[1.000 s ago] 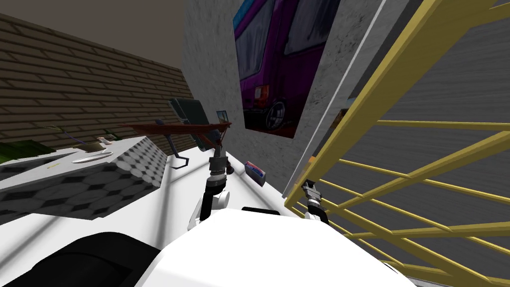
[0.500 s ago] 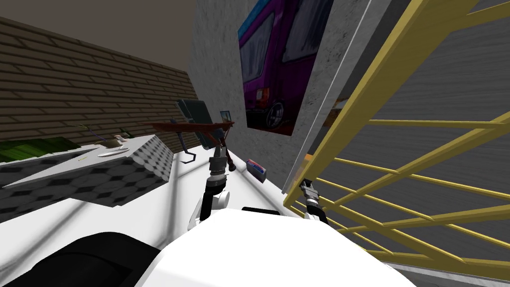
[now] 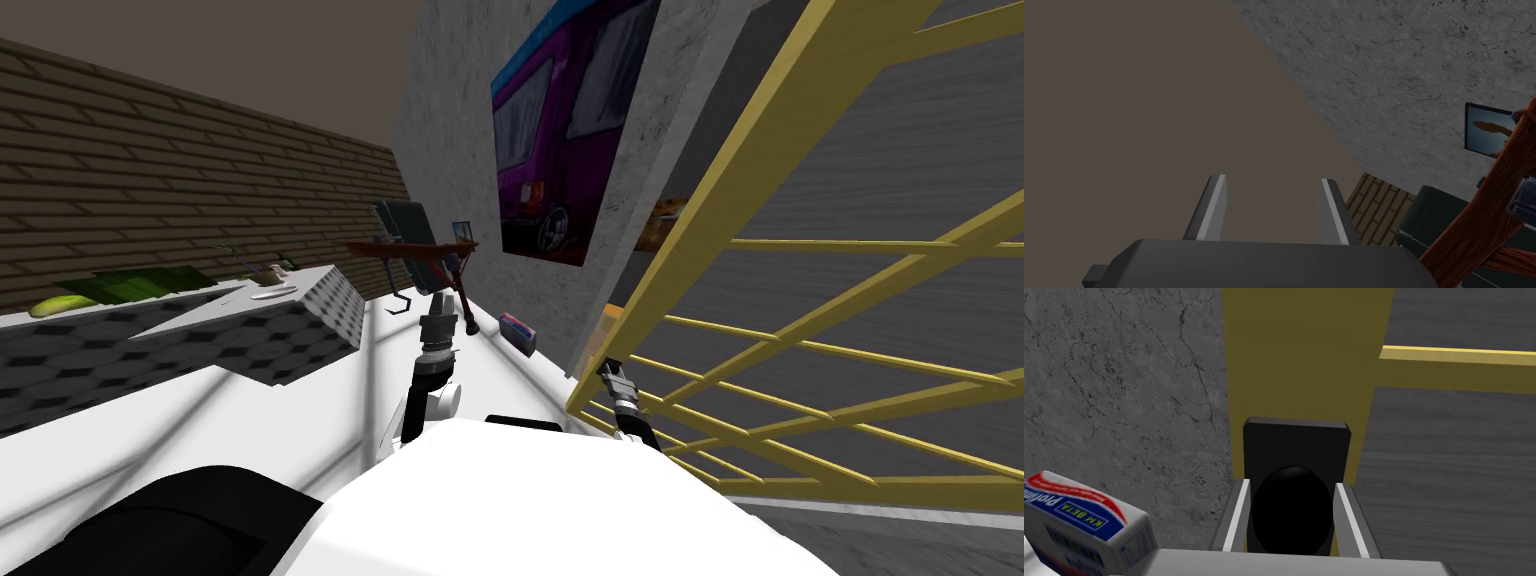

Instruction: Pull the door open

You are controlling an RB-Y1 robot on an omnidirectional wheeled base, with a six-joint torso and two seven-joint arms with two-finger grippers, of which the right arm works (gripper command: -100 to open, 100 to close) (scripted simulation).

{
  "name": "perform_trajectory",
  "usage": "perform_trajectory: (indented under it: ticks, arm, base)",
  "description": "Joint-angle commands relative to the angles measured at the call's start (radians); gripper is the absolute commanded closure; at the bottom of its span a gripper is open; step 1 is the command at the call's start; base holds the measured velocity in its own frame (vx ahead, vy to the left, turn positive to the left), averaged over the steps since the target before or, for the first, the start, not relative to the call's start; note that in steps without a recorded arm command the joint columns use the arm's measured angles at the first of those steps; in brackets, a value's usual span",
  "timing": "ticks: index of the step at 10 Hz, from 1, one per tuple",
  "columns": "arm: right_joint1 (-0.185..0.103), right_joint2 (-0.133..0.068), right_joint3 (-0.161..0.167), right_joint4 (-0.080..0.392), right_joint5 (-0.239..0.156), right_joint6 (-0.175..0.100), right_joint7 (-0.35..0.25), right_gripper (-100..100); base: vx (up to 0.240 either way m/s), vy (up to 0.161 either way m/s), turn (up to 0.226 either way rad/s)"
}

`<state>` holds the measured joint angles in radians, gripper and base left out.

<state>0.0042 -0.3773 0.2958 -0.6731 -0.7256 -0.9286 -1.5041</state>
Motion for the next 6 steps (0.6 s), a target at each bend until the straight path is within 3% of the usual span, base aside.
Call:
perform_trajectory:
  ticks: [1, 3, 4, 6]
  arm:
    - [0.006, -0.009, 0.025, -0.003, 0.013, -0.006, -0.021, 100]
    - [0.003, -0.010, 0.028, 0.002, 0.015, -0.009, -0.022, 100]
    - [0.015, -0.026, 0.055, -0.003, 0.028, -0.021, -0.048, 100]
    - [0.025, -0.042, 0.079, -0.009, 0.039, -0.032, -0.070, 100]
  base:
    - [-0.218, -0.015, 0.069]
    - [-0.173, -0.004, 0.038]
    - [-0.159, -0.022, 0.101]
    - [-0.234, 0.000, 0.088]
